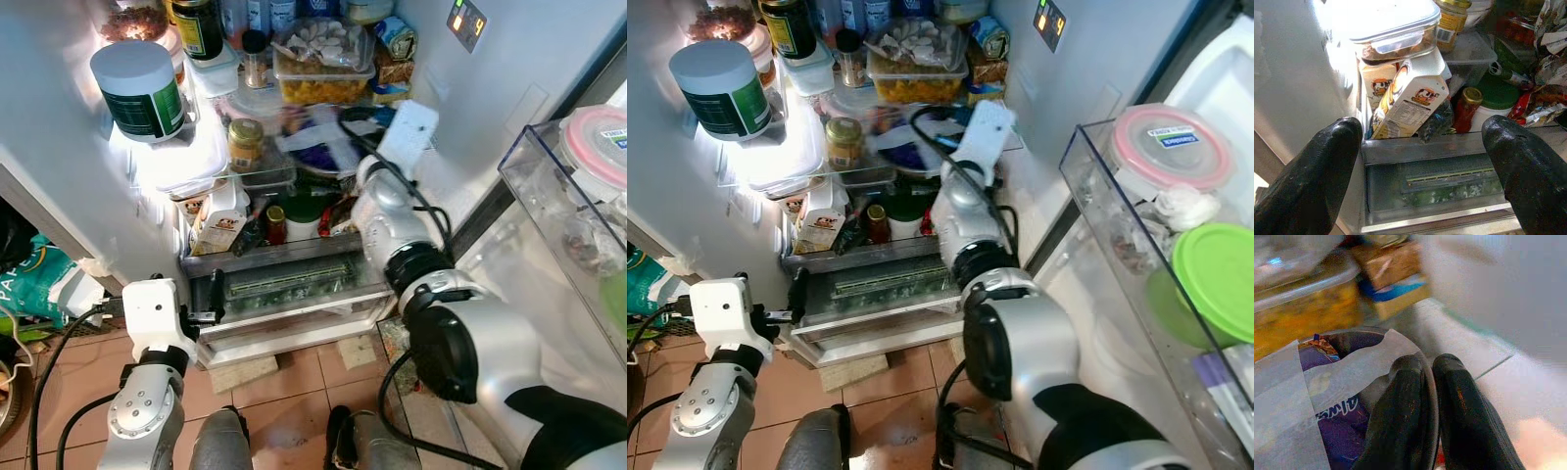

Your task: Restocking fridge

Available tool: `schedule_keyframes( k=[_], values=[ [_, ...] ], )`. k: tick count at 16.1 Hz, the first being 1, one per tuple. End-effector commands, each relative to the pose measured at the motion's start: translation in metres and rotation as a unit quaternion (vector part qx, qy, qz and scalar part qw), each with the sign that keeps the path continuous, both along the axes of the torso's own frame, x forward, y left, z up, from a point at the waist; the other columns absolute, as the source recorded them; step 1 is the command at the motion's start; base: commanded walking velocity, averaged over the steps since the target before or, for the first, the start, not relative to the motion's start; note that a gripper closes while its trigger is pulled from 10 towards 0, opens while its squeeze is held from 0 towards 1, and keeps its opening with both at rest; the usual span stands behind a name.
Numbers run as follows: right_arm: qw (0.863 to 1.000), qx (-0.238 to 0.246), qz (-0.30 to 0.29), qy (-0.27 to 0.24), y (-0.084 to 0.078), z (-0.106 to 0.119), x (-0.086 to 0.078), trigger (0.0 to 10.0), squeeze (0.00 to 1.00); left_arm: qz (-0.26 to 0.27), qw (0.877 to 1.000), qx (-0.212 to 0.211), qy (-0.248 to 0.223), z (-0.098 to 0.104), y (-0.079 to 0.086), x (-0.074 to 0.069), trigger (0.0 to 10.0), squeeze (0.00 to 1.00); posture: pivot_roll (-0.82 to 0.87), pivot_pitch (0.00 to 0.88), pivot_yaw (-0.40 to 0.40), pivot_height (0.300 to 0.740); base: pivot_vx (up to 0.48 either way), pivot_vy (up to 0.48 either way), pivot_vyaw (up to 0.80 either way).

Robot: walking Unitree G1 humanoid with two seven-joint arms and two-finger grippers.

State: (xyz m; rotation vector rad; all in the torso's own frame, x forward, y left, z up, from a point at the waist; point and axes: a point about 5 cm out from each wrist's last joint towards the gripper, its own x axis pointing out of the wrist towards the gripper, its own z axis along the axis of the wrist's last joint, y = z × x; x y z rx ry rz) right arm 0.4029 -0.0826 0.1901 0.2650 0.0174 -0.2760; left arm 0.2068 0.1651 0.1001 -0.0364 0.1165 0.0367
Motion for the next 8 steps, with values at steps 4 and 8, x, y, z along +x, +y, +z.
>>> schedule_keyframes(
  k=[4, 8],
  values=[
    [1.0, 0.006, -0.02, 0.001, 0.001, 0.006, 0.001, 10.0, 0.0, 0.003, 1.0, 0.007, 0.008, 0.0, 0.002, 0.0, 10.0, 0.0, 0.26, 0.213, -0.063, 0.74, 0.0, 0.0, 0.0],
    [1.0, 0.026, -0.013, 0.003, 0.012, 0.007, 0.0, 10.0, 0.0, 0.003, 1.0, 0.009, 0.009, 0.0, 0.001, 0.001, 10.0, 0.0, 0.26, 0.208, -0.062, 0.74, 0.0, 0.0, 0.0]
  ],
)
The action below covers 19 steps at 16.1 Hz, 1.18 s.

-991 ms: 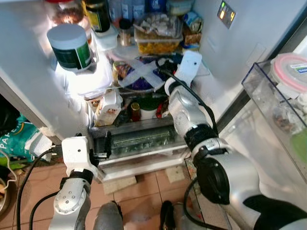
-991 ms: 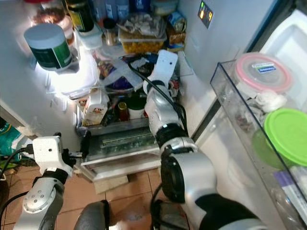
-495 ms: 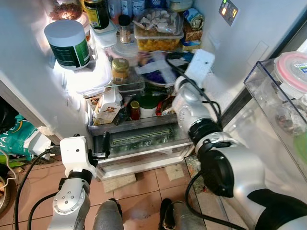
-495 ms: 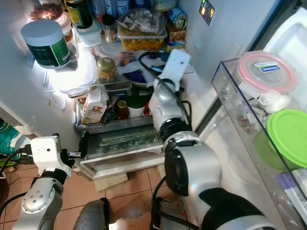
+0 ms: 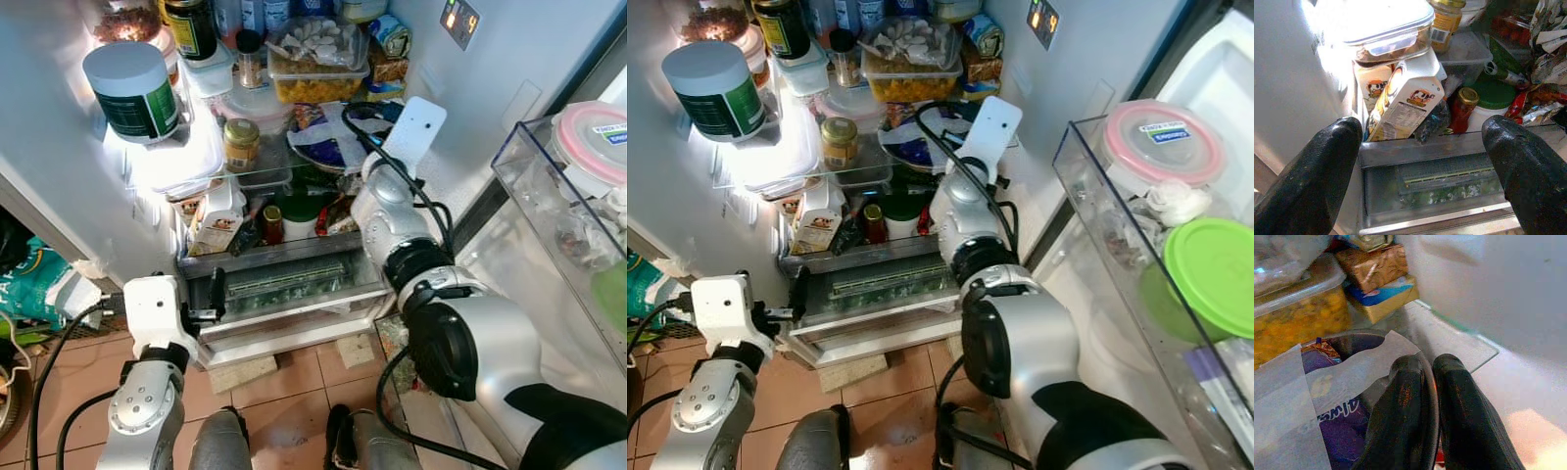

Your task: Restocking fridge

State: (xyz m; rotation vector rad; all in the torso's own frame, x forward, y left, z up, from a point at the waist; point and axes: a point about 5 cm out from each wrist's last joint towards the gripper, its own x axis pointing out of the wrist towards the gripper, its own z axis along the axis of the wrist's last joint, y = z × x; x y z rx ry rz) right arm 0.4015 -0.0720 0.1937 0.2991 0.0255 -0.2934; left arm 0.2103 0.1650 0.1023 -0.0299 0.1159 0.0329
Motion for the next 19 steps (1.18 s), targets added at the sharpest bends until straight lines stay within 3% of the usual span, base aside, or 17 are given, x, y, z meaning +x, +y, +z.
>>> schedule_keyframes(
  k=[1, 6, 12, 13, 19],
  values=[
    [1.0, 0.016, 0.001, 0.002, 0.006, 0.004, 0.0, 10.0, 0.0, 0.006, 1.0, 0.005, 0.009, -0.002, 0.001, -0.002, 10.0, 0.0, 0.27, 0.205, -0.063, 0.74, 0.0, 0.0, 0.0],
    [0.998, 0.044, 0.048, -0.005, 0.036, 0.011, -0.004, 10.0, 0.0, 0.007, 1.0, 0.003, 0.003, -0.001, 0.0, 0.0, 10.0, 0.0, 0.28, 0.196, -0.07, 0.74, 0.0, 0.0, 0.0],
    [0.996, 0.052, 0.066, -0.011, 0.043, 0.016, -0.004, 10.0, 0.0, 0.01, 1.0, 0.0, 0.001, -0.001, -0.002, -0.001, 10.0, 0.0, 0.28, 0.196, -0.083, 0.74, 0.0, 0.0, 0.0],
    [0.996, 0.052, 0.073, -0.013, 0.046, 0.017, -0.004, 10.0, 0.06, 0.012, 1.0, -0.001, 0.001, -0.001, -0.002, 0.0, 10.0, 0.0, 0.28, 0.197, -0.084, 0.74, 0.0, 0.0, 0.0],
    [0.994, 0.063, 0.09, -0.011, 0.052, 0.015, -0.006, 10.0, 0.02, 0.016, 1.0, -0.002, 0.002, -0.001, -0.001, 0.0, 10.0, 0.0, 0.28, 0.199, -0.086, 0.74, 0.0, 0.0, 0.0]
  ],
)
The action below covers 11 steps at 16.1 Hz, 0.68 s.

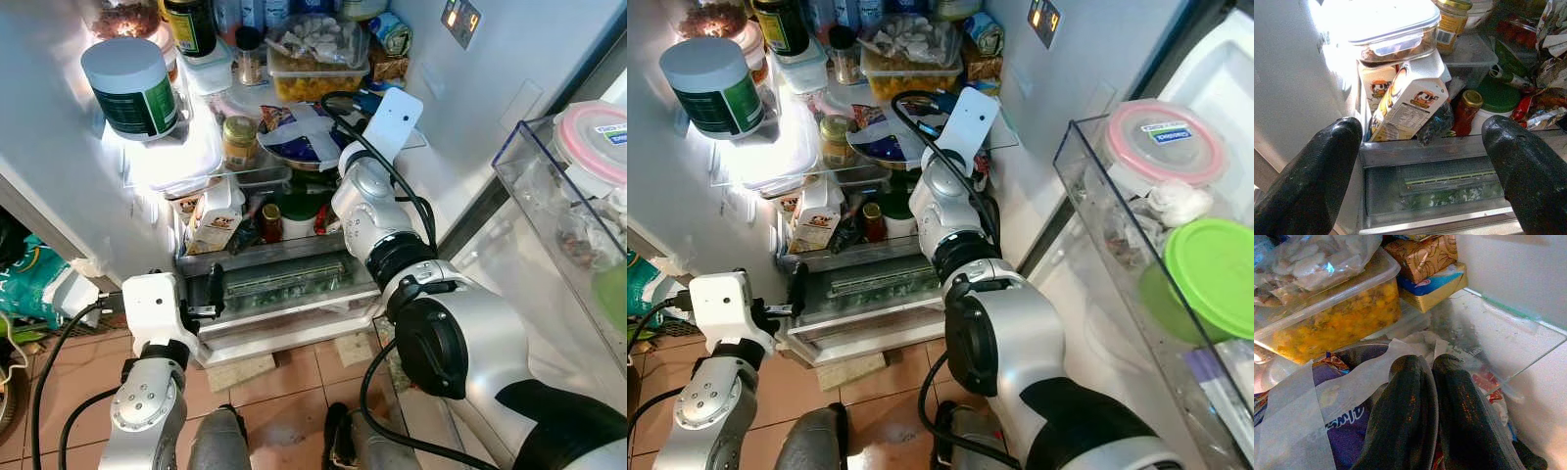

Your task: Restocking fridge

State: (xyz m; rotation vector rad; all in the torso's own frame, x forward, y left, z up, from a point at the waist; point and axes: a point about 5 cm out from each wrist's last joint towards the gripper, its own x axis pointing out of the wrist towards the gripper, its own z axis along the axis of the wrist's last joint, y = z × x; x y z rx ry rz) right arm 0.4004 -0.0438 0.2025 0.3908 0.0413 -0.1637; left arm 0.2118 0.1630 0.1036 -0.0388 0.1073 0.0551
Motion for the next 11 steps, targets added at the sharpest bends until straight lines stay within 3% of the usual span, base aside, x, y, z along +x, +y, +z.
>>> schedule_keyframes(
  k=[1, 2, 3, 4, 5, 7, 11],
  values=[
    [0.999, 0.019, 0.028, -0.002, 0.0239, 0.0057, -0.0049, 10.0, 0.5, 0.004, 1.0, 0.001, 0.006, -0.0019, 0.0005, -0.0019, 10.0, 0.0, 0.28, 0.2, -0.087, 0.74, 0.0, 0.0, 0.0],
    [0.999, 0.02, 0.029, -0.002, 0.0243, 0.0055, -0.005, 10.0, 0.72, 0.005, 1.0, 0.001, 0.006, -0.002, 0.0006, -0.002, 10.0, 0.0, 0.28, 0.199, -0.088, 0.74, 0.0, 0.0, 0.0],
    [0.999, 0.022, 0.03, -0.002, 0.0246, 0.0056, -0.005, 10.0, 0.82, 0.005, 1.0, 0.001, 0.006, -0.0019, 0.0006, -0.0019, 10.0, 0.0, 0.28, 0.2, -0.088, 0.74, 0.0, 0.0, 0.0],
    [0.999, 0.023, 0.032, -0.002, 0.0248, 0.0056, -0.0051, 10.0, 0.82, 0.006, 1.0, 0.002, 0.006, -0.0019, 0.0007, -0.002, 10.0, 0.0, 0.28, 0.2, -0.087, 0.74, 0.0, 0.0, 0.0],
    [0.999, 0.024, 0.033, -0.002, 0.0249, 0.0056, -0.005, 10.0, 0.91, 0.006, 1.0, 0.002, 0.006, -0.002, 0.001, -0.002, 10.0, 0.0, 0.28, 0.201, -0.087, 0.74, 0.0, 0.0, 0.0],
    [0.999, 0.024, 0.033, -0.002, 0.0247, 0.0056, -0.0049, 10.0, 1.0, 0.006, 1.0, 0.002, 0.007, -0.0021, 0.0014, -0.0019, 10.0, 0.0, 0.28, 0.201, -0.087, 0.74, 0.0, 0.0, 0.0],
    [0.998, 0.037, 0.04, -0.006, 0.0262, 0.0074, -0.0047, 10.0, 1.0, 0.006, 1.0, 0.003, 0.006, -0.0021, 0.0021, -0.0011, 10.0, 0.0, 0.28, 0.198, -0.087, 0.74, 0.0, 0.0, 0.0]
  ],
)
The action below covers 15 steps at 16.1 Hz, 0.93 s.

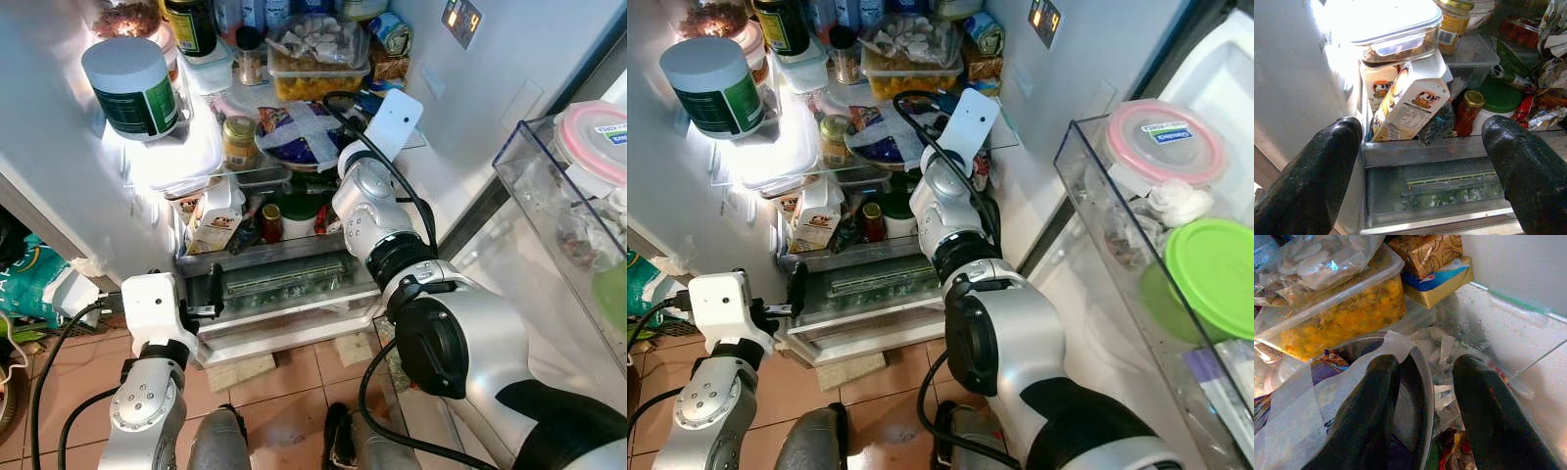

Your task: Restocking fridge

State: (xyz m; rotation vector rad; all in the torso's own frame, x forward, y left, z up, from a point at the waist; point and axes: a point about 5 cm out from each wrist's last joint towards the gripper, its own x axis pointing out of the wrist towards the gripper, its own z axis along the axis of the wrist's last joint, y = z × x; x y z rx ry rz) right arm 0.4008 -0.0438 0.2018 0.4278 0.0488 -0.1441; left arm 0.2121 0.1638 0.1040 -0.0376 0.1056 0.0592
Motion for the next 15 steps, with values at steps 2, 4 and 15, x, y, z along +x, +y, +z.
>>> schedule_keyframes(
  k=[2, 4, 15],
  values=[
    [0.999, 0.023, 0.033, -0.007, 0.027, 0.009, -0.005, 10.0, 1.0, 0.004, 1.0, 0.003, 0.006, -0.002, 0.002, -0.001, 10.0, 0.0, 0.28, 0.197, -0.087, 0.74, 0.0, 0.0, 0.0],
    [0.999, 0.027, 0.035, -0.009, 0.027, 0.009, -0.005, 10.0, 1.0, 0.005, 1.0, 0.003, 0.006, -0.003, 0.002, 0.0, 10.0, 0.0, 0.28, 0.195, -0.087, 0.74, 0.0, 0.0, 0.0],
    [0.999, 0.025, 0.035, -0.017, 0.019, 0.009, -0.003, 10.0, 1.0, 0.005, 1.0, 0.007, 0.004, -0.002, 0.004, 0.002, 10.0, 0.0, 0.28, 0.192, -0.081, 0.74, 0.0, 0.0, 0.0]
  ],
)
